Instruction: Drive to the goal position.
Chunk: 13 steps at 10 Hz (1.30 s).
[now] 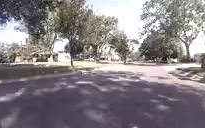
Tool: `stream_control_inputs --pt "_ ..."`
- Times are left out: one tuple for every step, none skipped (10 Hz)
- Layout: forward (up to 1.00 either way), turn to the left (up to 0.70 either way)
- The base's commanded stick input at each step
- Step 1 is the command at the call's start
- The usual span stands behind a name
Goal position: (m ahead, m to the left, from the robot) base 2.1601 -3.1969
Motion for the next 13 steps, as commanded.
stream_control_inputs --pt "0.69 0.03" --pt "0.69 0.03" --pt "0.69 0.03" --pt "0.69 0.03" --pt "0.69 0.03" --pt "0.69 0.03" --pt "0.69 0.03" --pt "0.69 0.03" --pt "0.69 0.03" --pt "0.69 -0.35" --pt "0.69 -0.35" --pt "0.69 -0.35" --pt "0.69 -0.35"
